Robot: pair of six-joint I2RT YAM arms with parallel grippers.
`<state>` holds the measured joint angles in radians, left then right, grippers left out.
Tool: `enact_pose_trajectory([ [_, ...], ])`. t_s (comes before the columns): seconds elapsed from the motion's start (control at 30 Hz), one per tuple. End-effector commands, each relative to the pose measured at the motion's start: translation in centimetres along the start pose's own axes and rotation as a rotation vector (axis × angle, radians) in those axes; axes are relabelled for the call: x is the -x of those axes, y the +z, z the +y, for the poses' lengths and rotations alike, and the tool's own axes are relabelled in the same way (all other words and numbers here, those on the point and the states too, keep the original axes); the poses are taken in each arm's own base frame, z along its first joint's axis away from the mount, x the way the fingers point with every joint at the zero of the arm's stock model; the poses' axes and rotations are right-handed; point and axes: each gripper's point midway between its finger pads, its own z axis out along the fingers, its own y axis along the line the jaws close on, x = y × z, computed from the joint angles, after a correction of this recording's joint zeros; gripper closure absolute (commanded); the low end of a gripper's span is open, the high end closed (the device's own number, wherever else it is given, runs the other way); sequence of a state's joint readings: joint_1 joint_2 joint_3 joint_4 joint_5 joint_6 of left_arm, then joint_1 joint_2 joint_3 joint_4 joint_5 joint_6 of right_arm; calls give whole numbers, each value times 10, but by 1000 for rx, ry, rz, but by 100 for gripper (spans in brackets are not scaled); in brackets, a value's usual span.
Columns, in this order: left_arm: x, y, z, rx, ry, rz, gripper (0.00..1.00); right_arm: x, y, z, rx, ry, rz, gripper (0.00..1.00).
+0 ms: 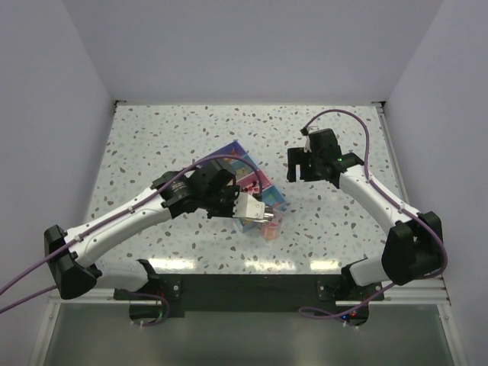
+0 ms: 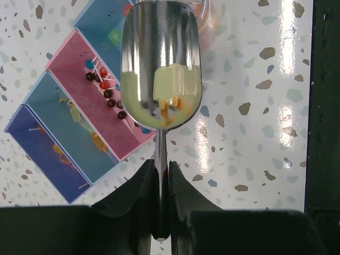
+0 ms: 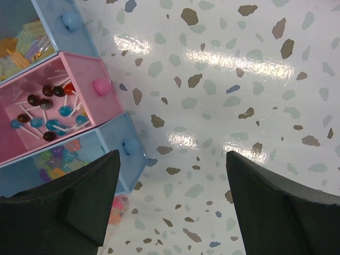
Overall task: Pack the candies
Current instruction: Place the fake candies in the packing bottle.
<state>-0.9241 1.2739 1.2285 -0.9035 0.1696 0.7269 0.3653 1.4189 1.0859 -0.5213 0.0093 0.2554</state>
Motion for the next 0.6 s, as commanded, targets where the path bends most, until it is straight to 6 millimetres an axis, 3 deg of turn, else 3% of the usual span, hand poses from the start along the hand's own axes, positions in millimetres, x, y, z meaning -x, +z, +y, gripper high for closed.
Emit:
enact_pose_trajectory([
  [0.0,11,-12,13,54,48,25,100,15,-8,1,7,16,-69,16],
  [0.57,26,-16,11,75,146,177,100,12,-2,2,15,12,-53,16],
])
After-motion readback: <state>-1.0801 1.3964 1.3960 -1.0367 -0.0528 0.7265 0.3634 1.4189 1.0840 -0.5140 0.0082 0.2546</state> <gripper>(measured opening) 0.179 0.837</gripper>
